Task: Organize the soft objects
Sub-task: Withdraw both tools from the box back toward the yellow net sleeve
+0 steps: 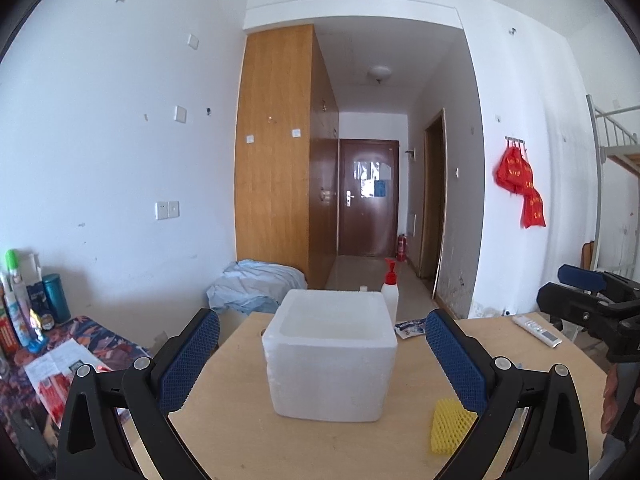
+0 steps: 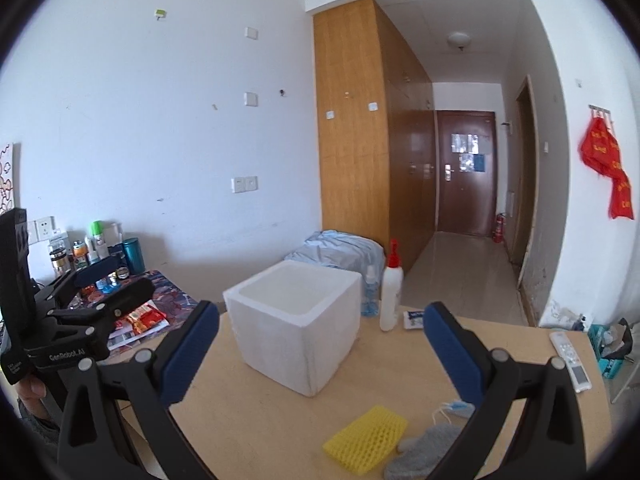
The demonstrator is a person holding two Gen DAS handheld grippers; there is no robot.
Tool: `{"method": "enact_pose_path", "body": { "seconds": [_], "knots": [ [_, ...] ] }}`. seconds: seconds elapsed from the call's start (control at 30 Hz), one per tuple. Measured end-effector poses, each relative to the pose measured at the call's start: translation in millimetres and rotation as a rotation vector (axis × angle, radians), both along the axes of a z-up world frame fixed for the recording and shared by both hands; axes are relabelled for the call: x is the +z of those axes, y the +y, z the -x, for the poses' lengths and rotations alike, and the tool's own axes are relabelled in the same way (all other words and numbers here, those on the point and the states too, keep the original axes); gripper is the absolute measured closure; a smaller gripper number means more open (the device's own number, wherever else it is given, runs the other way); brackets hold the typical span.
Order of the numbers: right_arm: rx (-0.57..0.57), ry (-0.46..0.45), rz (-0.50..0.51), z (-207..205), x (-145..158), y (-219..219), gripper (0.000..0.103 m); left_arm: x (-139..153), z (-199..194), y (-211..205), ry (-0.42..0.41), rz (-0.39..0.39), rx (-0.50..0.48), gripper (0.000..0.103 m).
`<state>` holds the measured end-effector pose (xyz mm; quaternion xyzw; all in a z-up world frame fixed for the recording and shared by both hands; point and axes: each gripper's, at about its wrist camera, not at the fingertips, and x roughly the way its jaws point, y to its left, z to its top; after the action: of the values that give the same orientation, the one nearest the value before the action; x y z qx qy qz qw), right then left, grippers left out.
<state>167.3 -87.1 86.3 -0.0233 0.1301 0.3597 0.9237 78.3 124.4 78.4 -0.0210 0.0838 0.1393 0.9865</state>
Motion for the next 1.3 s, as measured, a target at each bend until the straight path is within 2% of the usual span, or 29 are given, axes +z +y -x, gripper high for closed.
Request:
{"method": "enact_pose_path", "body": {
  "seconds": [0.17,0.47,0.87,1.13,1.3],
  "knots": [
    [-0.044,-0.003,-0.003,8.9,-11.3,-13.9,0.000,-17.0,10.2,-3.2,-0.032,0.017,0.006,0.000],
    [-0.090,0.011,-0.023,21.5,-34.4,-37.6,0.000,-31.2,20.7,-6.1,-0.077,0.029,0.010,0.000],
    [-0.127,0.057,-0.014,18.2,-42.4,-43.0,0.000,-42.9,8.3,-17.7,-0.032,0.037,-0.057,0.000],
    [-0.191,0.113,-0.030,7.9,-50.1,-67.0,0.000,-47.8,-13.1,-33.4,0.001,0.028,-0.129,0.000],
    [-0.247,0.113,-0.034,7.7,-49.9,-82.4,0.000,-50.6,-26.6,-42.7,0.016,0.025,-0.179,0.000]
  ]
}}
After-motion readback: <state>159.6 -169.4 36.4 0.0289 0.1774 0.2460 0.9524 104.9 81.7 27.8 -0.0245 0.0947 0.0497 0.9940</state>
